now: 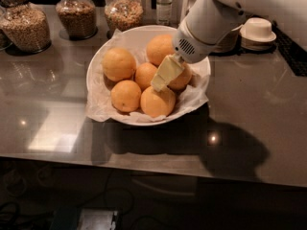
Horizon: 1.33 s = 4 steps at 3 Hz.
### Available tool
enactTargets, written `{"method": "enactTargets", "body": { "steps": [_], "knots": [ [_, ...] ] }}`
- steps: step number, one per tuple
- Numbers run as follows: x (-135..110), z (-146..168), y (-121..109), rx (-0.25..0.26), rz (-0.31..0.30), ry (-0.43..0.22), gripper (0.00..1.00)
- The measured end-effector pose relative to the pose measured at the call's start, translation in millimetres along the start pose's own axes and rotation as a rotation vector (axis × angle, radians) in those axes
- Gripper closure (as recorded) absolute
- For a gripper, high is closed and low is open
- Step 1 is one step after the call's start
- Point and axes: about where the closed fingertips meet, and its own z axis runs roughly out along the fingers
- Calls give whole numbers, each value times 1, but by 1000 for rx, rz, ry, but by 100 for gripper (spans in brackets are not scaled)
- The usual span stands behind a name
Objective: Pick orange from white bowl
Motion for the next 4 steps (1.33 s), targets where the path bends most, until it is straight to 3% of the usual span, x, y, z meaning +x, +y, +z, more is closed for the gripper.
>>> {"method": "enactTargets", "body": {
  "steps": [3,4],
  "knots": [
    [5,-9,-8,21,7,-9,100],
    [28,-29,-19,89,-3,-52,100]
  ]
}}
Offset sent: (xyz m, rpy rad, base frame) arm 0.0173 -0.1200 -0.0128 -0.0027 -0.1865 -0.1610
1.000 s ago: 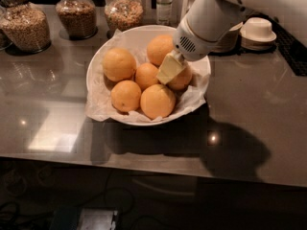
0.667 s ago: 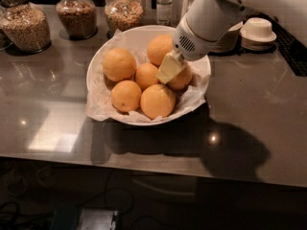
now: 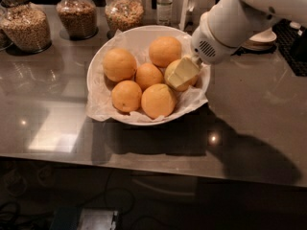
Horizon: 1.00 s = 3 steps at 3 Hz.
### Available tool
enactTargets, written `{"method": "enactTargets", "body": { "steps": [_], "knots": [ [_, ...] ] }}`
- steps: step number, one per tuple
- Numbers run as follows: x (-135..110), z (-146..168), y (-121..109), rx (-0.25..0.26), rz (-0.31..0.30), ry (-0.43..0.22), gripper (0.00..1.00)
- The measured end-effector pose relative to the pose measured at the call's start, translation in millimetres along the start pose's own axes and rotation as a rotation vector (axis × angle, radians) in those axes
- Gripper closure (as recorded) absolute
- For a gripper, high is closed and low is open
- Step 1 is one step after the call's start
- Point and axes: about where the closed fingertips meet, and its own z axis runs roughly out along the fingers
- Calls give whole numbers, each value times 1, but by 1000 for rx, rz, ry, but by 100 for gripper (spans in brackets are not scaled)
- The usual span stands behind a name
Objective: Pick orange from white bowl
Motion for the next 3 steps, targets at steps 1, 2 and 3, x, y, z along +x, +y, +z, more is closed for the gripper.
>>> {"method": "enactTargets", "body": {
  "steps": [1,2,3],
  "knots": [
    [0,-48,-16,123,-46,-134,100],
    [-17,-90,-13,194,-130,-253,100],
    [-38,-107,-2,155,-249,-334,81]
  ]
}}
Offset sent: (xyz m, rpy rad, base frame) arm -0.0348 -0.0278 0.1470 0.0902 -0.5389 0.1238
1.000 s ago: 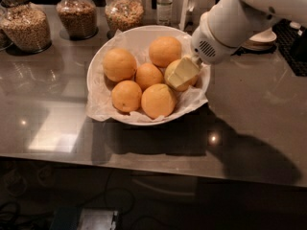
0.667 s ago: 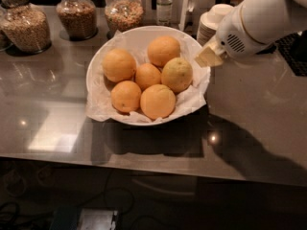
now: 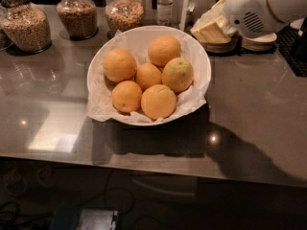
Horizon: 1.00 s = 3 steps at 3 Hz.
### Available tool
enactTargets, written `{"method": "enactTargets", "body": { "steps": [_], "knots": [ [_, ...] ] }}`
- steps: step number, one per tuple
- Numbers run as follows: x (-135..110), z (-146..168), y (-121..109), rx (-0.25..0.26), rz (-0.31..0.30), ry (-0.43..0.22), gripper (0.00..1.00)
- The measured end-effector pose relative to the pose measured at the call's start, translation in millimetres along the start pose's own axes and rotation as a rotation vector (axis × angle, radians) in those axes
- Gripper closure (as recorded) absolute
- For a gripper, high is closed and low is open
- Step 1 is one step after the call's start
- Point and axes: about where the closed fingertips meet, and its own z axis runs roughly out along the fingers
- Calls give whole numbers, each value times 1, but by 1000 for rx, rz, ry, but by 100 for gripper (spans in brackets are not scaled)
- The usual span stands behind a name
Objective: Pick orange from white bowl
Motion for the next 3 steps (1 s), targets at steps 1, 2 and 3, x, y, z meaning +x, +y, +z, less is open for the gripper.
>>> {"method": "enactTargets", "body": {
  "steps": [1,2,3],
  "knots": [
    [-4,-2,2,-2,-43,-6,58],
    [4,0,-2,-6,-18,51,34],
    [18,4,-7,-20,-2,139,11]
  ]
}}
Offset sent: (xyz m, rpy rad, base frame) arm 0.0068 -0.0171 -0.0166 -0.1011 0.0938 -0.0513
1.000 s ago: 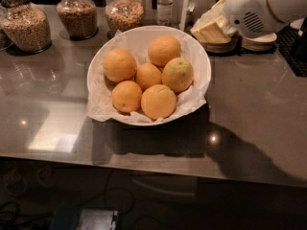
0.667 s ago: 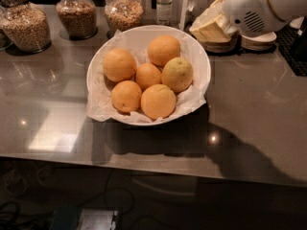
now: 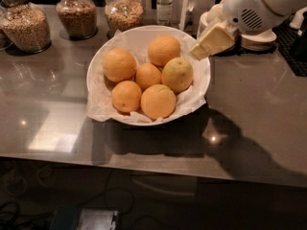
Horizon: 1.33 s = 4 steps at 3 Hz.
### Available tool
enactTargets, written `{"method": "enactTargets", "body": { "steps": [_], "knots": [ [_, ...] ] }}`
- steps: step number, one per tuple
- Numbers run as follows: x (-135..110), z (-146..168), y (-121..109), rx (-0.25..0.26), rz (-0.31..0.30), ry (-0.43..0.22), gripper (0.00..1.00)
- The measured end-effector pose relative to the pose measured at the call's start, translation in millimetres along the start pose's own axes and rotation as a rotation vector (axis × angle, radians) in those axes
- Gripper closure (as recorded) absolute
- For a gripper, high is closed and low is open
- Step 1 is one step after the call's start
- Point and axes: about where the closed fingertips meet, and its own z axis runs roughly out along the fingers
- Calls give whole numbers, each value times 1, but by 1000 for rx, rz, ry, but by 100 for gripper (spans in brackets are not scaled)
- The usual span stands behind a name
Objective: Pick orange from white bowl
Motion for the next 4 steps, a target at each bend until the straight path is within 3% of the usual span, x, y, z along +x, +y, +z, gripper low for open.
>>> {"method": "enactTargets", "body": {
  "steps": [1,3,4],
  "knots": [
    [11,9,-1,-28,3,74,0],
    [19,31,19,-108,-72,145,40],
    [25,46,31,-155,-96,174,44]
  ]
}}
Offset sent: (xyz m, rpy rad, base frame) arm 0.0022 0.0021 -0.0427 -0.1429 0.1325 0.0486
